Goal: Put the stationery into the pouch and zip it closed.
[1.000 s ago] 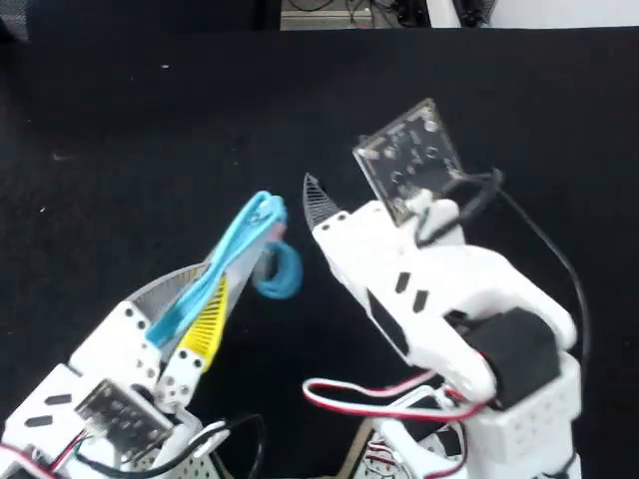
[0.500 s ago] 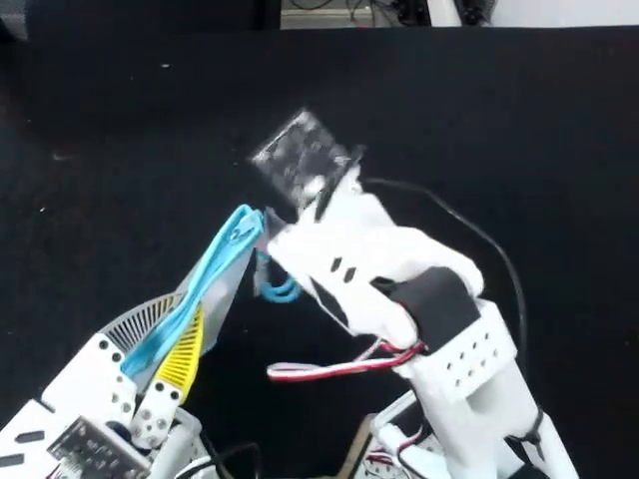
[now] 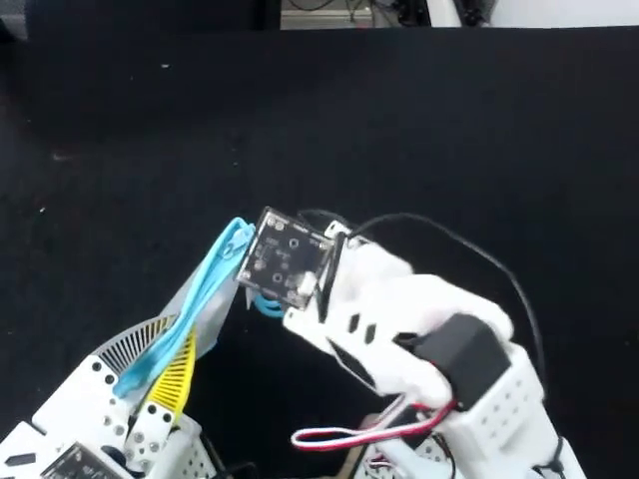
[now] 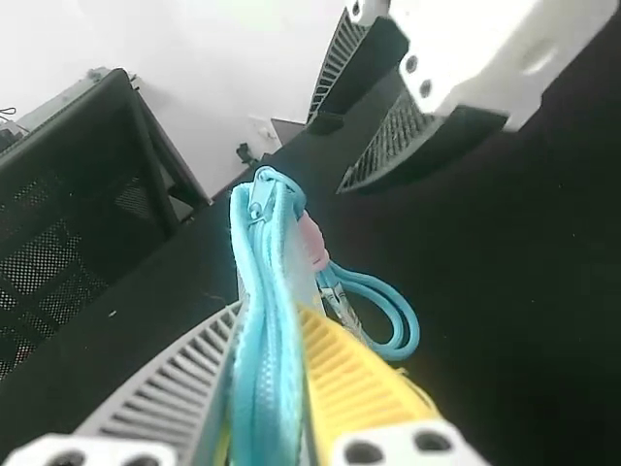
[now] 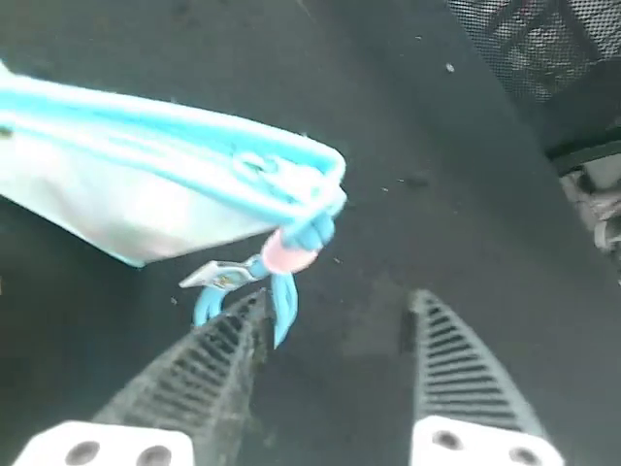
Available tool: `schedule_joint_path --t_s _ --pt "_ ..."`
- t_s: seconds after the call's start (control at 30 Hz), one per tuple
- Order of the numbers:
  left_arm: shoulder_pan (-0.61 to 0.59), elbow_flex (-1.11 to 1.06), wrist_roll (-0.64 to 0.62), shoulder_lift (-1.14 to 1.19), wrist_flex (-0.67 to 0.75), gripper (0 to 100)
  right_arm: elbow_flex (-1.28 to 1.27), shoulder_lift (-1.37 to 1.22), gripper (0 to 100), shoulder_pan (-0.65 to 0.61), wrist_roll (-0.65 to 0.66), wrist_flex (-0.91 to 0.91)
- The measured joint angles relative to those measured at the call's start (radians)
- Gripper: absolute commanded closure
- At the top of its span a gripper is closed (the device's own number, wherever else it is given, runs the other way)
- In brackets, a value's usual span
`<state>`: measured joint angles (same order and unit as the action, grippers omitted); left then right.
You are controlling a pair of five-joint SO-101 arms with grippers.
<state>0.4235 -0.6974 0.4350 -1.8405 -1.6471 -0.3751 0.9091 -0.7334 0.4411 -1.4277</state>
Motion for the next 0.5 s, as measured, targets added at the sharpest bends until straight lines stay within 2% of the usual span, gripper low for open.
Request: schedule_joint_path --t_s 0.17,0.33,0.4,0.5 --pt "0.000 0.000 0.000 0.000 0.000 97 -0.130 0.003 68.1 -0.043 -0.098 0.140" --pt "-0.008 0.000 0.000 0.000 0.000 97 -0.235 0.005 68.2 -0.049 -0.133 0.298" --pt "-0.008 0.000 0.000 0.000 -0.003 97 -0.239 0.005 72.3 -0.049 -0.135 0.313" --pt "-0.008 0.000 0.000 0.000 -0.003 97 -0.241 0.005 86.7 -0.048 -0.135 0.321"
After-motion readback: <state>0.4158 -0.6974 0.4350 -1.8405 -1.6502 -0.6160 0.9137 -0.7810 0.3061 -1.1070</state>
